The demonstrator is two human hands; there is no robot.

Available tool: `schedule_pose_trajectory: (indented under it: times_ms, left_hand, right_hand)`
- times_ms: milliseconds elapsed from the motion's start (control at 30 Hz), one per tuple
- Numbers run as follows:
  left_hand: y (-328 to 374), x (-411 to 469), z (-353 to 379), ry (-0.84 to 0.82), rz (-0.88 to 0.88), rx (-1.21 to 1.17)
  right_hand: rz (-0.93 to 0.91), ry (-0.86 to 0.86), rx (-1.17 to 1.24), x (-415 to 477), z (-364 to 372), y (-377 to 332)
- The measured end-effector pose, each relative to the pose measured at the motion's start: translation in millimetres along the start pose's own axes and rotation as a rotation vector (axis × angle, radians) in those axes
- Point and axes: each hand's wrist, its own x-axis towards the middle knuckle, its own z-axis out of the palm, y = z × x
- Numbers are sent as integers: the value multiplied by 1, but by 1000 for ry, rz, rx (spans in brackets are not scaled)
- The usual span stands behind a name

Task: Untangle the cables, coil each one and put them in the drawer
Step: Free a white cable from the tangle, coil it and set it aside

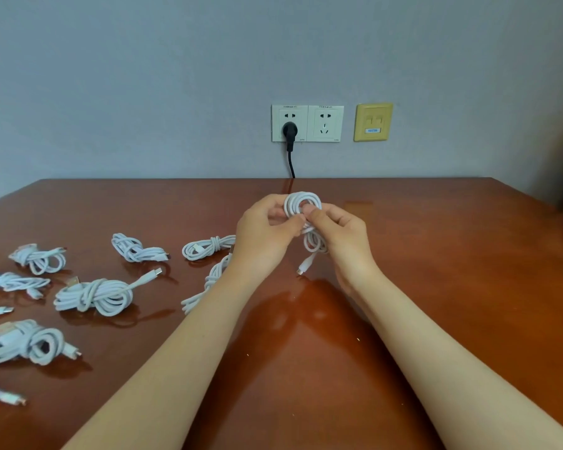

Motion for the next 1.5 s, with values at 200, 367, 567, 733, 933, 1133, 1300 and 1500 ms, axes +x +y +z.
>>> schedule_pose_trajectory:
  times_ms: [200,367,567,733,933,1133,1300,1500]
  left_hand:
    - [5,0,-8,71,-169,-78]
    - [8,-5,-16,-82,-232,73]
    - [11,-17,-35,-4,-36,497]
    - [16,-27,-73,-13,96,693]
    - [0,-36,-110,-562,-92,929]
    - [2,-46,-104,-409,-89,874]
    - [-13,-55,-77,-88,-168,831]
    - [-14,-61,-62,26,-230,770]
  right_hand:
    - [241,-349,148,-6,4,8]
    - [266,-320,265,-5,-2,8]
    - [245,-119,283,-5,-3,11]
    - [162,-49,7,-13,6,11]
    - [108,-6,-214,-27,12,7]
    - [94,31,-320,-36,13,5]
    - [92,116,-265,-45,12,5]
    - [-76,134,-446,-67,13,-7]
